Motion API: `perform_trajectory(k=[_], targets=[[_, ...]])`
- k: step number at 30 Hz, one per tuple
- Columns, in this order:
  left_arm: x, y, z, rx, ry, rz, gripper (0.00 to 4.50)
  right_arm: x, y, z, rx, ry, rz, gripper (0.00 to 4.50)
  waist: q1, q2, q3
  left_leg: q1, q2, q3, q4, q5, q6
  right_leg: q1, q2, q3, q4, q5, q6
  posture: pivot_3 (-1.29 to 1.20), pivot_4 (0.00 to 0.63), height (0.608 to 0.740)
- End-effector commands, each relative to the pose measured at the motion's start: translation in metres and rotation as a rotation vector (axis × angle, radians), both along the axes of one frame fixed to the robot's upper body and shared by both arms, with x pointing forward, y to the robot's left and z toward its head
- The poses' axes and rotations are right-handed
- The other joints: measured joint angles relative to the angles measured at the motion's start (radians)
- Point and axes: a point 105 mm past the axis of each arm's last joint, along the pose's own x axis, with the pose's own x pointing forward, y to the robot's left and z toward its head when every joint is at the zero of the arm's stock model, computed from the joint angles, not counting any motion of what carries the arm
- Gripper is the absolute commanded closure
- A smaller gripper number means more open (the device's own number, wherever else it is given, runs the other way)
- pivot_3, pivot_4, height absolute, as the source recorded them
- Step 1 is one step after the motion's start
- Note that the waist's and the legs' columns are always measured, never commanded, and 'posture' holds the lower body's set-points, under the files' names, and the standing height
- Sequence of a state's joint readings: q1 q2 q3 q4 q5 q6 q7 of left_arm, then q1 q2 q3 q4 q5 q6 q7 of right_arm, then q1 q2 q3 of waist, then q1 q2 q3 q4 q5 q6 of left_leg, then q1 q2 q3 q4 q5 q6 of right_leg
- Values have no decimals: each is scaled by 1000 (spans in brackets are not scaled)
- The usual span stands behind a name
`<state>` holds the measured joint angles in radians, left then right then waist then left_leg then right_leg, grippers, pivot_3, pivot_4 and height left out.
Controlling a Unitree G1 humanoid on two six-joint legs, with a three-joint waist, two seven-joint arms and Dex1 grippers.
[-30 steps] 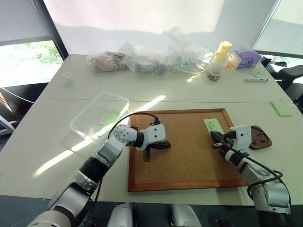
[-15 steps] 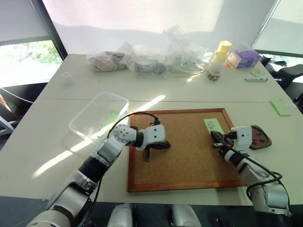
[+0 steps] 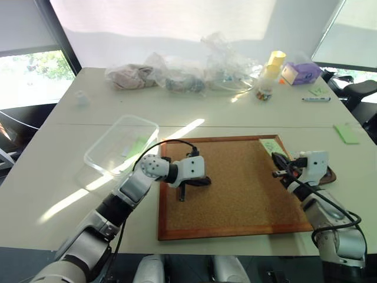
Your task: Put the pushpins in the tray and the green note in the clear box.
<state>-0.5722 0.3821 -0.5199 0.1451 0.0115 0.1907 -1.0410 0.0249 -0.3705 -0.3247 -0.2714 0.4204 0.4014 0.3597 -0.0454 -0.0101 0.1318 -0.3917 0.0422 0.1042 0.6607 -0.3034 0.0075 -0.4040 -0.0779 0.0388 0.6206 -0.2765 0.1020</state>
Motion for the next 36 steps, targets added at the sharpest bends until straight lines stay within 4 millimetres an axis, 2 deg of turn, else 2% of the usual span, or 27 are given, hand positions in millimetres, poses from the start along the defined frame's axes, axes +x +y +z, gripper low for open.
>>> perform_trajectory(k=[1,2,5,8,11,13,14,18,19,23,28,32,36], targets=[[1,41,-52,199,116,132,4500,0,3,15,0,-62,13,4342,0,1,0,0,0,0,0,0,0,0,-3,-4,0,0,-1,0,150,740],[2,40,-50,187,113,136,4500,0,3,15,-2,-63,16,4342,0,1,0,0,0,1,0,0,0,0,-5,-7,0,0,-1,0,150,740],[12,37,-22,22,158,189,4500,-1,6,16,-15,-65,27,4342,-1,2,1,0,0,0,0,0,0,-1,-11,-17,0,1,-1,0,150,740],[22,39,27,-223,255,213,4500,-2,7,21,-22,-79,29,4342,-2,2,5,-2,2,0,0,2,2,-4,-12,-21,0,1,-2,0,150,740],[24,43,66,-401,378,201,3558,-3,7,25,-34,-90,33,4426,2,4,13,-7,3,0,-1,3,1,-10,-12,-25,3,1,-2,0,150,740],[26,46,91,-521,465,187,2614,-3,9,28,-44,-98,40,4426,11,4,16,-20,3,-1,2,8,-5,-25,-11,-27,10,2,-1,0,150,740],[27,47,101,-563,492,182,2209,-4,10,29,-50,-101,45,4426,20,4,16,-21,3,-1,2,8,-5,-25,-10,-27,10,2,0,0,150,740],[34,41,123,-664,561,183,270,-5,16,33,-73,-113,68,4426,35,3,17,-22,0,-1,5,7,-3,-23,-5,-30,8,4,7,0,150,740],[43,34,126,-688,587,223,61,-5,19,35,-85,-119,78,4426,37,2,17,-22,-1,-1,5,7,-3,-23,-5,-30,8,4,8,0,150,740],[57,0,128,-702,745,292,61,-6,25,42,-128,-141,99,4426,43,-8,23,-23,-9,-6,8,7,-1,-19,-5,-29,8,5,14,0,150,740],[74,-34,114,-638,986,432,61,-9,30,51,-190,-174,111,4426,35,-11,25,-23,-10,-9,9,7,-1,-18,-5,-29,8,6,16,0,150,740],[77,-56,117,-639,1104,448,61,-13,39,59,-223,-201,130,4426,32,-11,25,-23,-11,-15,7,7,-2,-19,-2,-29,8,6,16,0,150,740],[70,-80,115,-615,1154,429,61,-16,45,66,-238,-225,133,4426,35,-11,25,-23,-11,-17,6,8,-3,-20,-2,-30,8,6,16,0,150,740]])
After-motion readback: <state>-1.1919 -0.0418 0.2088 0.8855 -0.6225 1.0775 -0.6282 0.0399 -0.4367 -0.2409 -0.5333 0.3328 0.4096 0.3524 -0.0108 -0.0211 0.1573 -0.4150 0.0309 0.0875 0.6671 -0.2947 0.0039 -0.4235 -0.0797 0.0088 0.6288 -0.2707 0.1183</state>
